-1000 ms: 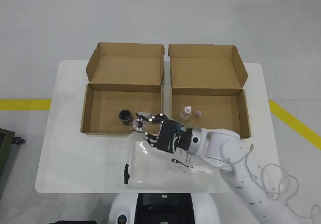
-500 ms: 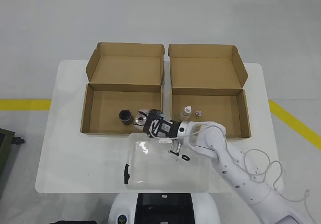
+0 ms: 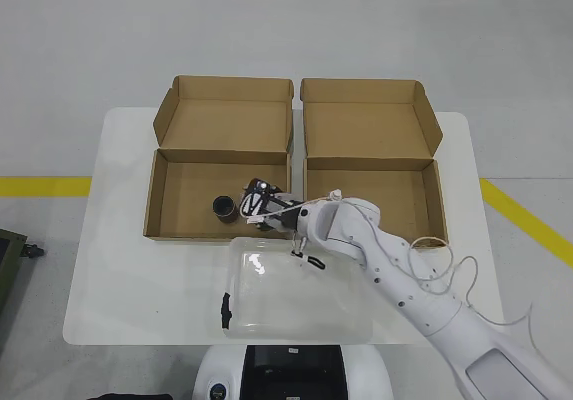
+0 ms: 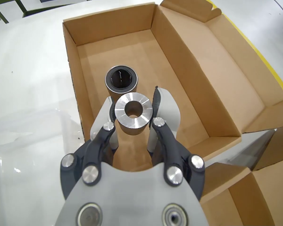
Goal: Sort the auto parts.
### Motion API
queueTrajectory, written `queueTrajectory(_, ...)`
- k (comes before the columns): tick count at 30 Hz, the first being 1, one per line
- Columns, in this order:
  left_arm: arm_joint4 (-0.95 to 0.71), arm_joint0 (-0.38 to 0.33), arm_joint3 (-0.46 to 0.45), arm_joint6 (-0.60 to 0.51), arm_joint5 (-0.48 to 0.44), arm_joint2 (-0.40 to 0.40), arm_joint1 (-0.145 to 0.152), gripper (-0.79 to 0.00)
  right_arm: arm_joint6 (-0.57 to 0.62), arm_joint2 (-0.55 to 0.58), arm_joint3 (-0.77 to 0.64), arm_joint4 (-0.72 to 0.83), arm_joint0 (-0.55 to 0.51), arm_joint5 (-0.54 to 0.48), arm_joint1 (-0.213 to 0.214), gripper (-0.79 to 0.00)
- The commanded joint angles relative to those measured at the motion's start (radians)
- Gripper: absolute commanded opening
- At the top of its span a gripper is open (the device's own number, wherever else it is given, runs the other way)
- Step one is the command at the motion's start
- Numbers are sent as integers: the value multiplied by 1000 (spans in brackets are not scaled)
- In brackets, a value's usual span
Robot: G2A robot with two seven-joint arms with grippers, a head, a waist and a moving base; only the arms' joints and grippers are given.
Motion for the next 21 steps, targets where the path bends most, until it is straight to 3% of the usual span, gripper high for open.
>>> queueTrajectory(1, 0, 0, 0, 0, 0, 0, 0, 0, 7, -11, 28, 1, 14, 8, -8, -785)
queueTrajectory(10, 0, 0, 0, 0, 0, 0, 0, 0, 18, -45, 134, -5, 60, 27, -41, -770)
queueTrajectory(12, 0, 0, 0, 0, 0, 0, 0, 0, 21, -47, 147, -7, 65, 28, -45, -628)
queueTrajectory(15, 0, 0, 0, 0, 0, 0, 0, 0, 26, -49, 162, -10, 70, 26, -51, -480)
queueTrajectory(21, 0, 0, 0, 0, 0, 0, 0, 0, 34, -48, 185, -10, 75, 14, -60, -434)
